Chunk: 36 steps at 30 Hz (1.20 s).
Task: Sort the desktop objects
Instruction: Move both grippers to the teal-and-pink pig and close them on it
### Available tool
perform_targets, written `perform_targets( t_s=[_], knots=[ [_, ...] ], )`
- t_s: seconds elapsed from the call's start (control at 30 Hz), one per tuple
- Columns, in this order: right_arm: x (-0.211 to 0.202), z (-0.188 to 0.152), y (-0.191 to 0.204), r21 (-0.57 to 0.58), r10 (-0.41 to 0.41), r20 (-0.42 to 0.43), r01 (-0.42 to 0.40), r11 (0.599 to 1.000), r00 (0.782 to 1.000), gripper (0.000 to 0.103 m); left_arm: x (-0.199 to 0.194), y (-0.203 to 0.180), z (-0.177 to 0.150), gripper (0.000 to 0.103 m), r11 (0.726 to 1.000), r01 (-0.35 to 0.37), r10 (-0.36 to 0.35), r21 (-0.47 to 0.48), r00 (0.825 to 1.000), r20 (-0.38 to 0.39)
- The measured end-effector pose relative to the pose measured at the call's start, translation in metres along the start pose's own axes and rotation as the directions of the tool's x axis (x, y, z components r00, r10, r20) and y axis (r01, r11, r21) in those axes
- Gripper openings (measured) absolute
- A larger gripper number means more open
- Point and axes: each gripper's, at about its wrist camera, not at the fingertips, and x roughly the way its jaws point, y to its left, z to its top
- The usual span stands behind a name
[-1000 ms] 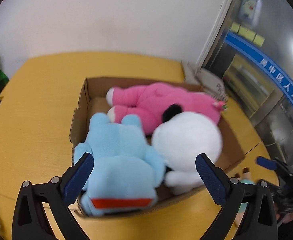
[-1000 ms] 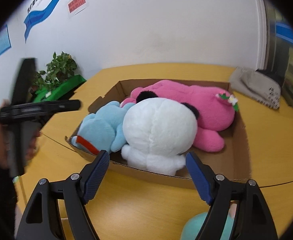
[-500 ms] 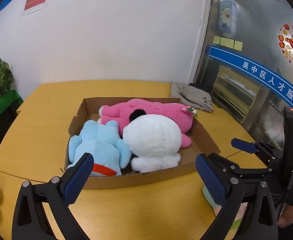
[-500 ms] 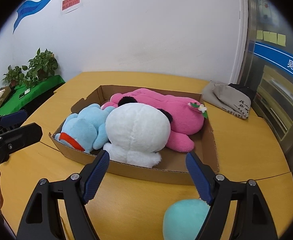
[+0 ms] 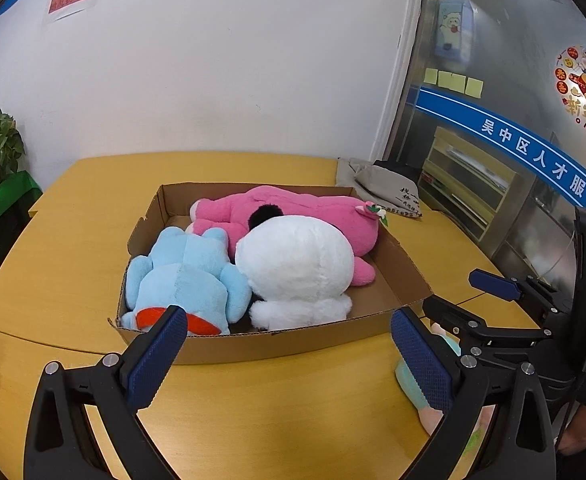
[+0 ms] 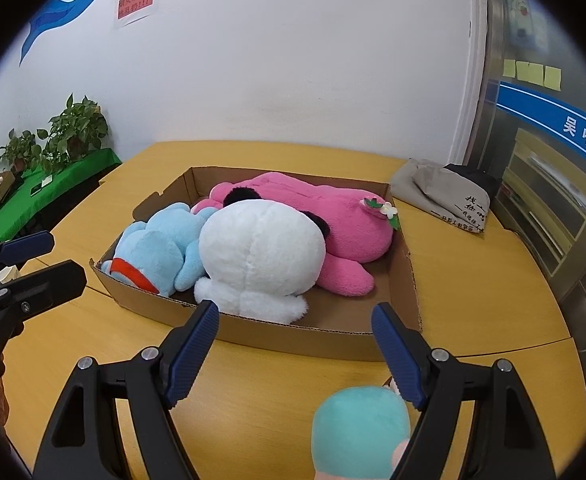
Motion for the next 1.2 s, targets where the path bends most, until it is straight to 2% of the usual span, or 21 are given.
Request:
perform_targets(
  t_s=[0.3,0.4,0.53,0.6,0.73,0.87,1.0,1.13,1.2],
  knots=[
    [0.0,-0.015,-0.007,-0.003,0.016,-0.006,-0.016,1.0,1.0,0.079,0.017,-0.01,-0.009,0.103,0.998,0.053,-0.054,-0.02,0.998,-0.041],
    [-0.007,-0.026,-0.018,0.002,0.025,0.012,-0.025,1.0,1.0,0.079,0.033,-0.015,-0.014,0.103,0.992,0.109,-0.114,-0.066,0.99,-0.08],
    [-0.031,-0.059,-0.05,-0.01,0.04,0.06,-0.04,0.999,0.997,0.079,0.062,-0.032,-0.02,0.103,0.98,0.174,-0.187,-0.093,0.97,-0.157],
    [-0.039,-0.084,-0.072,0.016,0.017,0.063,-0.018,1.0,0.998,0.079,0.078,-0.045,-0.024,0.103,0.975,0.2,-0.216,-0.099,0.956,-0.198],
    [-0.029,-0.131,-0.105,0.117,0.01,-0.017,-0.008,0.993,1.0,0.079,0.11,-0.071,-0.033,0.103,0.963,0.235,-0.26,-0.13,0.936,-0.237],
    [-0.012,-0.158,-0.104,0.123,0.039,-0.089,-0.027,0.992,0.995,0.079,0.151,-0.101,-0.05,0.103,0.948,0.282,-0.315,-0.15,0.898,-0.308],
    [0.004,-0.164,-0.1,0.15,0.157,-0.118,-0.139,0.979,0.98,0.079,0.187,-0.117,-0.063,0.103,0.938,0.302,-0.345,-0.17,0.863,-0.37],
    [0.017,-0.171,-0.106,0.199,0.28,-0.143,-0.25,0.948,0.949,0.079,0.205,-0.118,-0.071,0.103,0.927,0.319,-0.373,-0.197,0.839,-0.396],
    [0.021,-0.177,-0.123,0.271,0.354,-0.141,-0.308,0.912,0.925,0.079,0.194,-0.116,-0.069,0.103,0.929,0.326,-0.369,-0.177,0.852,-0.371]
  ],
)
